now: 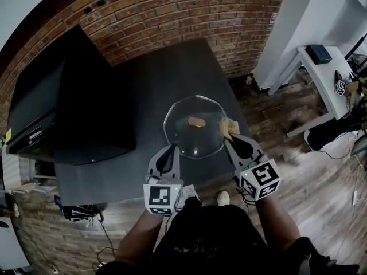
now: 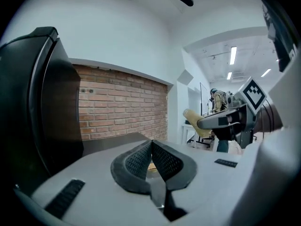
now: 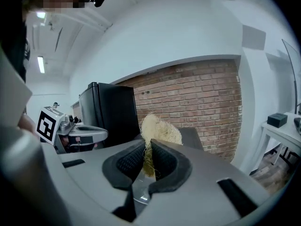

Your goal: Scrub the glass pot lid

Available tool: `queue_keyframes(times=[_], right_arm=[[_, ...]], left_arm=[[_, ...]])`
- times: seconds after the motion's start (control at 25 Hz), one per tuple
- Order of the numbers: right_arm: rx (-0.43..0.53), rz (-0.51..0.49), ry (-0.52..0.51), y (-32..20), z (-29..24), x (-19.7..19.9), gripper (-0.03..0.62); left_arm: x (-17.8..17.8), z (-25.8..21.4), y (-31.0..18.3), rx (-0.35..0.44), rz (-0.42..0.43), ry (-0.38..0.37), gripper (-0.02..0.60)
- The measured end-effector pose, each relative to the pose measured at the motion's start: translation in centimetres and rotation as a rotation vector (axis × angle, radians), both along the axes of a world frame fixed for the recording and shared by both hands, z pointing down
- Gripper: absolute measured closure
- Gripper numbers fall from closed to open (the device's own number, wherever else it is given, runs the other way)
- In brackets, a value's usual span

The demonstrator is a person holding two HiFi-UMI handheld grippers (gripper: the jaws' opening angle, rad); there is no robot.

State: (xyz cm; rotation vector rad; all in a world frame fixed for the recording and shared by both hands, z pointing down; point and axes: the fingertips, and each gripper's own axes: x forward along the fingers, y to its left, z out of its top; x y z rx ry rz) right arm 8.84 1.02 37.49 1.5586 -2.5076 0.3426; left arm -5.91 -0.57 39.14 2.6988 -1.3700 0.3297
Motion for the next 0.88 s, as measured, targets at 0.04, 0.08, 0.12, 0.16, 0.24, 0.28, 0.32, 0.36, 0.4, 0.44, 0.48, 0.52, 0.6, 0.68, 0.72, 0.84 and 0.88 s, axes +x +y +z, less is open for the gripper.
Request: queue_keyframes(times=[0.04,0.08,0.12,0.16,0.24,0.28,0.32,0.36,0.4,0.44,0.48,0.52,0.6,0.68,0.72,0.84,0.88], right_arm=[[-0.004,-0.012,-0.008,0.6,0.1,0.2,0.553],[-0.008,-0.025,-0.013,1.2,0.2,0.5,0.553],[-0.012,-0.039,-0.017,1.8,0.3,0.8,0.553],[-0.014,-0.055,-0.02,2.5,0.4,1.0,0.553],[-0.017,-0.084,-0.025,3.8,0.7,1.6,0.553],[-0.017,-0.097,-0.028,4.4,0.7,1.9,0.553],[-0.017,-0.109,-0.03,5.1,0.8,2.2,0.553],[-0.016,-0.121,-0.032,5.7,0.9,2.4,0.553],[-0.014,-0.134,-0.032,6.2,0.9,2.6,0.553],[-0.012,-0.146,-0.032,6.6,0.8,2.7,0.553],[-0.009,-0.159,-0.033,6.9,0.8,2.9,0.553],[-0.006,-0.17,-0.035,7.2,0.8,3.2,0.553],[-0.002,-0.191,-0.041,8.0,0.9,3.7,0.553],[-0.005,-0.213,-0.046,8.8,1.2,4.2,0.553],[-0.007,-0.224,-0.048,9.2,1.3,4.3,0.553],[-0.01,-0.253,-0.054,10.2,1.4,4.5,0.553],[-0.011,-0.258,-0.055,10.4,1.5,4.5,0.553]], left_arm=[[0.4,0.0,0.7,-0.007,-0.013,-0.003,0.549],[0.7,0.2,1.5,-0.016,-0.027,-0.005,0.549],[1.1,0.4,2.3,-0.025,-0.043,-0.006,0.549],[1.4,0.5,3.2,-0.03,-0.057,-0.008,0.549],[2.2,0.7,4.9,-0.035,-0.081,-0.01,0.549],[2.6,0.6,5.7,-0.033,-0.09,-0.013,0.549],[3.1,0.5,6.4,-0.029,-0.096,-0.017,0.549],[3.4,0.4,7.2,-0.025,-0.103,-0.02,0.549],[3.7,0.4,7.8,-0.022,-0.111,-0.022,0.549],[3.9,0.3,8.4,-0.021,-0.123,-0.022,0.549],[4.1,0.3,8.9,-0.022,-0.136,-0.021,0.549],[4.3,0.3,9.4,-0.023,-0.151,-0.02,0.549],[5.0,0.3,10.5,-0.025,-0.176,-0.018,0.549],[5.7,0.4,11.6,-0.025,-0.193,-0.019,0.549],[5.9,0.5,12.1,-0.028,-0.2,-0.02,0.549],[6.3,0.8,13.3,-0.041,-0.216,-0.024,0.549],[6.4,0.9,13.5,-0.046,-0.22,-0.024,0.549]])
